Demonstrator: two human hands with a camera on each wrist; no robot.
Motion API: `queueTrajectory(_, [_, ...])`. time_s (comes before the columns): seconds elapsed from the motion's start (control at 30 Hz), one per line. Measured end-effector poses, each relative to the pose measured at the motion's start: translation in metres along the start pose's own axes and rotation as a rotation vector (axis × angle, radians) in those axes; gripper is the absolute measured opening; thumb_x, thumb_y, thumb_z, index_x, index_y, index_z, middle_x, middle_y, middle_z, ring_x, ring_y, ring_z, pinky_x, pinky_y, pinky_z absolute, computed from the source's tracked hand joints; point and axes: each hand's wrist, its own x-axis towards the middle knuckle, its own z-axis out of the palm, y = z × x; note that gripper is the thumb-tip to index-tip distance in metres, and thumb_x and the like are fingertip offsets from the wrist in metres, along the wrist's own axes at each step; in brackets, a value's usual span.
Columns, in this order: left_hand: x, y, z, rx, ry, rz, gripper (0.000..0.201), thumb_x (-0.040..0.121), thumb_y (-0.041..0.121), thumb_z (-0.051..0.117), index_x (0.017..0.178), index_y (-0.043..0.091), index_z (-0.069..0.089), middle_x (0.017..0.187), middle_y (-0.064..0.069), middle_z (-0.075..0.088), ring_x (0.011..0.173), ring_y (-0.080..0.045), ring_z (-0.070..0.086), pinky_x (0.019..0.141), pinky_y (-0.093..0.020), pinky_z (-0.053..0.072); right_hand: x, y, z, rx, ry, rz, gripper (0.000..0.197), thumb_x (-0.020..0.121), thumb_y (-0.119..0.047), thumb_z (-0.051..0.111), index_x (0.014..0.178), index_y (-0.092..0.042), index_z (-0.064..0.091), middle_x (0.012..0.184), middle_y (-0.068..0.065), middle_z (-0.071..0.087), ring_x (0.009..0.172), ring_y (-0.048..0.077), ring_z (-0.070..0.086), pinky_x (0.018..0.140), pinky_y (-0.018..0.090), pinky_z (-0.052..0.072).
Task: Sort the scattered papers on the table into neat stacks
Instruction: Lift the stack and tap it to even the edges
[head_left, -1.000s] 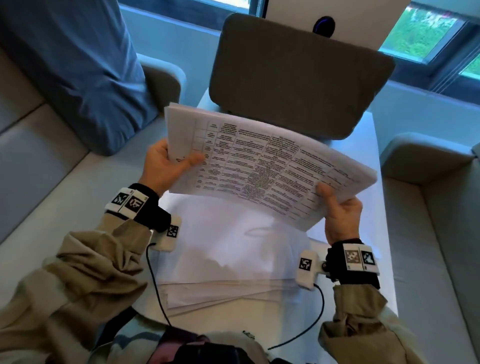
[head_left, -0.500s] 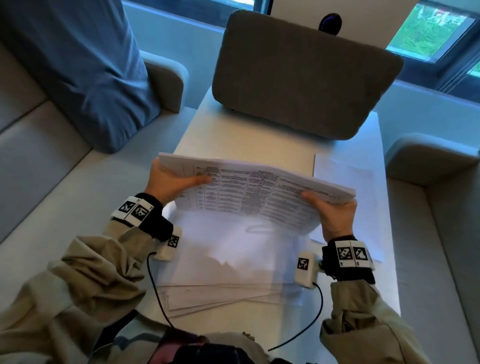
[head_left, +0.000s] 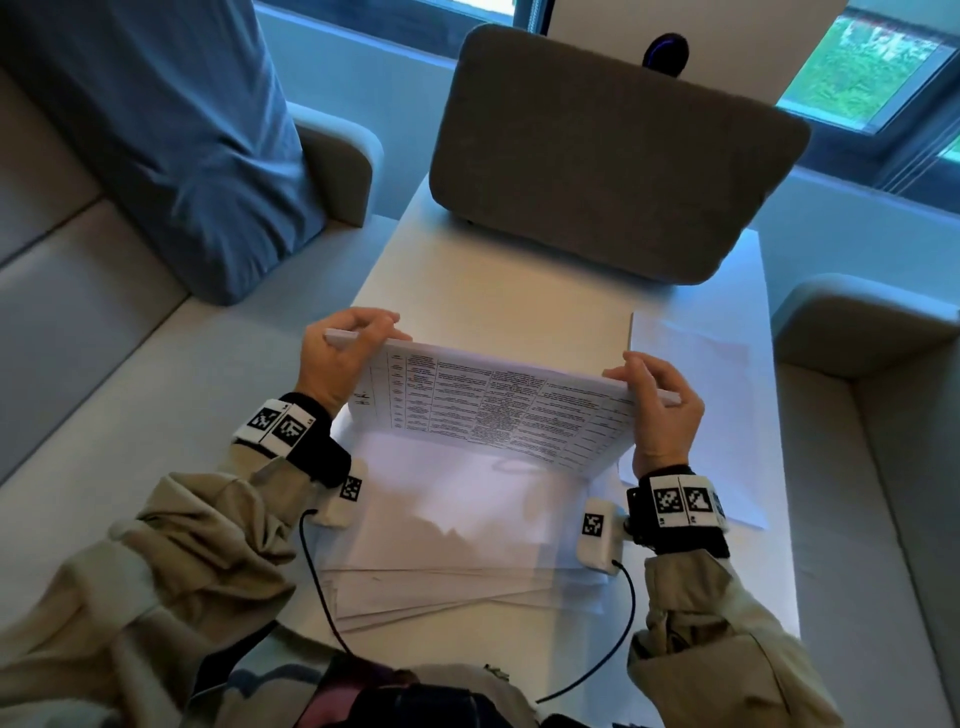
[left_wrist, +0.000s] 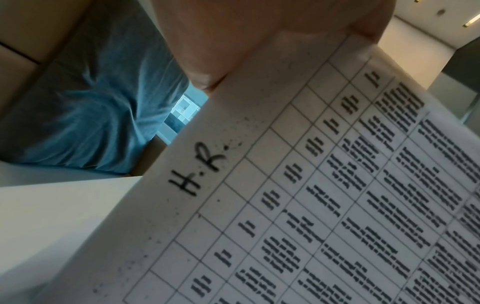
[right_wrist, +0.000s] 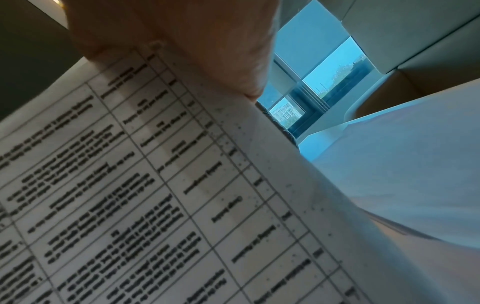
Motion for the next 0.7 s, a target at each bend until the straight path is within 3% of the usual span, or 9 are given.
queueTrajectory(0.07, [0.000, 0.001, -0.001, 0.012, -0.004, -0.003, 0.027, 0.066, 0.059, 0.067, 0.075, 0.034, 0.073, 0.069, 0.012, 0.072, 0.065, -0.006, 0.063, 0.068, -0.023, 0.049, 0.003, -0.001, 0.001, -0.018, 0.051, 0.003, 0.006, 0.084, -0.020, 0.069, 0.082, -0.014, 0.069, 0.061, -0.009, 0.069, 0.061, 0.002, 0.059, 0.061, 0.012, 0.046])
queueTrajectory(0.13, [0.000, 0.002, -0.004, 0.020, -0.071, 0.005, 0.035, 0.054, 0.065, 0.075, 0.077, 0.040, 0.073, 0.070, 0.015, 0.071, 0.063, -0.001, 0.062, 0.063, -0.015, 0.049, 0.006, -0.002, 0.002, -0.047, 0.095, -0.006, 0.011, 0.086, -0.020, 0.068, 0.076, -0.017, 0.069, 0.060, -0.013, 0.067, 0.059, -0.001, 0.058, 0.059, 0.012, 0.045])
queueTrajectory(0.23, [-0.001, 0.001, -0.004, 0.084, -0.101, 0.009, 0.027, 0.046, 0.031, 0.091, 0.067, 0.035, 0.074, 0.065, 0.015, 0.070, 0.059, 0.001, 0.062, 0.057, -0.012, 0.049, 0.006, -0.008, 0.001, -0.132, 0.048, -0.069, 0.019, 0.089, -0.024, 0.065, 0.071, -0.022, 0.070, 0.063, -0.019, 0.068, 0.062, -0.006, 0.058, 0.062, 0.011, 0.045])
queueTrajectory(0.33, [0.002, 0.000, -0.002, 0.114, -0.037, -0.041, 0.019, 0.055, 0.010, 0.087, 0.064, 0.021, 0.074, 0.060, 0.011, 0.070, 0.055, -0.004, 0.063, 0.055, -0.017, 0.050, 0.003, -0.013, -0.009, -0.191, -0.162, -0.193, 0.010, 0.081, -0.019, 0.073, 0.079, -0.029, 0.074, 0.070, -0.019, 0.070, 0.069, -0.005, 0.061, 0.067, 0.008, 0.046])
queueTrajectory(0.4, [0.004, 0.000, -0.003, 0.117, 0.003, -0.091, 0.019, 0.058, 0.010, 0.087, 0.067, 0.014, 0.072, 0.057, 0.010, 0.069, 0.053, -0.005, 0.062, 0.054, -0.017, 0.051, 0.004, -0.014, -0.021, -0.441, -0.365, -0.299, 0.020, 0.075, -0.036, 0.076, 0.094, -0.030, 0.074, 0.082, -0.016, 0.072, 0.076, 0.002, 0.063, 0.072, 0.015, 0.048])
queueTrajectory(0.47, [0.008, 0.001, -0.005, 0.114, 0.022, -0.106, 0.020, 0.058, 0.009, 0.087, 0.066, 0.012, 0.070, 0.054, 0.011, 0.067, 0.050, -0.003, 0.061, 0.052, -0.016, 0.050, 0.007, -0.015, -0.031, -0.829, -0.501, -0.412, 0.025, 0.083, -0.046, 0.064, 0.102, -0.031, 0.072, 0.083, -0.008, 0.073, 0.076, 0.016, 0.064, 0.070, 0.028, 0.049])
queueTrajectory(0.53, [0.010, 0.006, -0.001, 0.119, 0.008, -0.096, 0.020, 0.059, 0.008, 0.087, 0.064, 0.013, 0.068, 0.052, 0.013, 0.066, 0.048, -0.001, 0.060, 0.051, -0.015, 0.049, 0.008, -0.016, -0.036, -1.001, -0.524, -0.462, 0.020, 0.095, -0.038, 0.052, 0.099, -0.026, 0.068, 0.073, -0.001, 0.068, 0.067, 0.025, 0.060, 0.063, 0.033, 0.049])
queueTrajectory(0.63, [0.018, 0.009, 0.006, 0.133, 0.052, -0.087, 0.024, 0.060, 0.013, 0.087, 0.068, 0.017, 0.065, 0.055, 0.013, 0.065, 0.049, 0.003, 0.058, 0.050, -0.013, 0.049, 0.005, -0.020, -0.033, -0.898, -0.549, -0.385, 0.020, 0.098, -0.028, 0.048, 0.090, -0.021, 0.065, 0.066, -0.003, 0.061, 0.059, 0.016, 0.055, 0.061, 0.027, 0.047])
queueTrajectory(0.7, [0.026, 0.006, 0.008, 0.152, 0.119, -0.070, 0.032, 0.063, 0.020, 0.087, 0.086, 0.018, 0.065, 0.077, 0.012, 0.068, 0.065, -0.001, 0.063, 0.058, -0.015, 0.052, 0.005, -0.021, -0.031, -0.867, -0.527, -0.328, 0.022, 0.098, -0.025, 0.049, 0.079, -0.021, 0.061, 0.062, -0.007, 0.058, 0.059, 0.004, 0.053, 0.058, 0.018, 0.039])
